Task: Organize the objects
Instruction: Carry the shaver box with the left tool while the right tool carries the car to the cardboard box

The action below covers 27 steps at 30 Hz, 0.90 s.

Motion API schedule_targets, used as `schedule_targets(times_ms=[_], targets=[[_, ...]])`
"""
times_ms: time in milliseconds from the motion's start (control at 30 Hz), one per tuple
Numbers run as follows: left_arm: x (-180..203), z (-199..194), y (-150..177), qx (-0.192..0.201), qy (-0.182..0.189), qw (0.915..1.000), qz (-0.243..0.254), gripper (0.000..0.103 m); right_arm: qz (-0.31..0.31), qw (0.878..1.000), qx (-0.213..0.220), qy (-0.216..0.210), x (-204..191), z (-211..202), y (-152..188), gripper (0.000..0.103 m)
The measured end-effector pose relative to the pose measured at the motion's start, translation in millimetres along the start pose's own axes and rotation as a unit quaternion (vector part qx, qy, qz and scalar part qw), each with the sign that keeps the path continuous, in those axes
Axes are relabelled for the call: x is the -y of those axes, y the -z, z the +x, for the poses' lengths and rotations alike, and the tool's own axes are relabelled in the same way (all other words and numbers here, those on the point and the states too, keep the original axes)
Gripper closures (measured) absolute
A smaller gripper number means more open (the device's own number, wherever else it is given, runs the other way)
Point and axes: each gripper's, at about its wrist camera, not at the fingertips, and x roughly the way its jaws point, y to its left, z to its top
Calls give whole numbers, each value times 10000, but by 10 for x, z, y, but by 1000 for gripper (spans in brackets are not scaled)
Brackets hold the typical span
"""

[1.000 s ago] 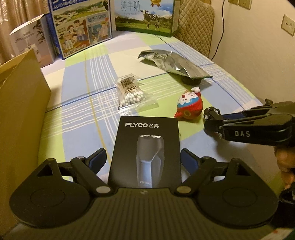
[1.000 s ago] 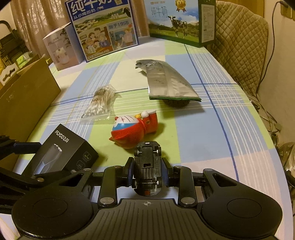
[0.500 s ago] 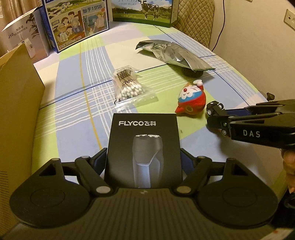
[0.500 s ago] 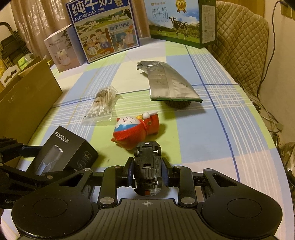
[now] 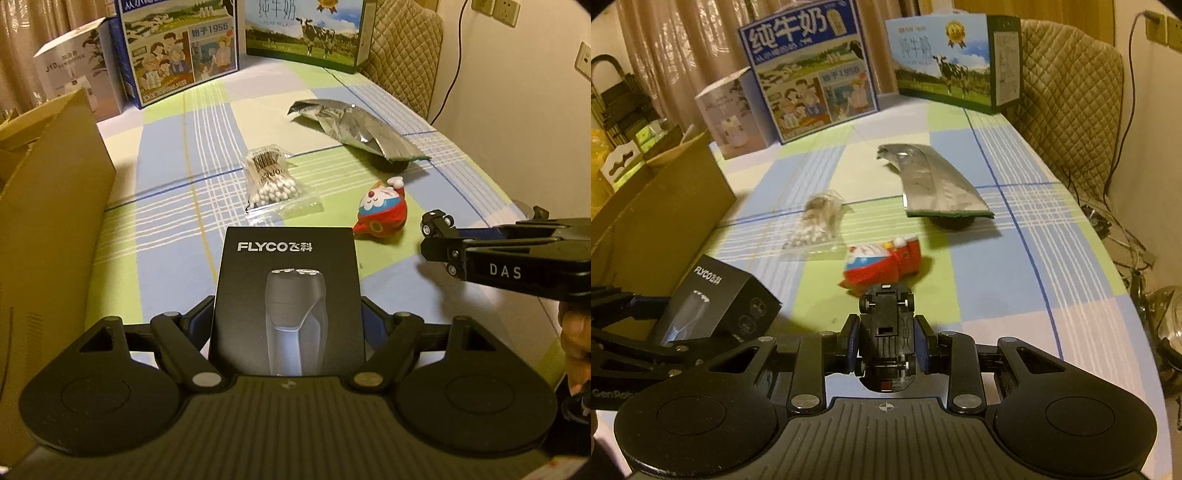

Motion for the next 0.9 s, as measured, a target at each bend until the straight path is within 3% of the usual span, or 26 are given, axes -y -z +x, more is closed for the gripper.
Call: schedule_targets(times_ms=[433,900], targets=[[49,-659,179,299,-39,9995,-84,27,-131,9995,262,-69,-301,-708,97,76],[-80,-1348,446,631,-270,9973,-261,27,-534,9968,435,-404,-785,-1057,168,76]])
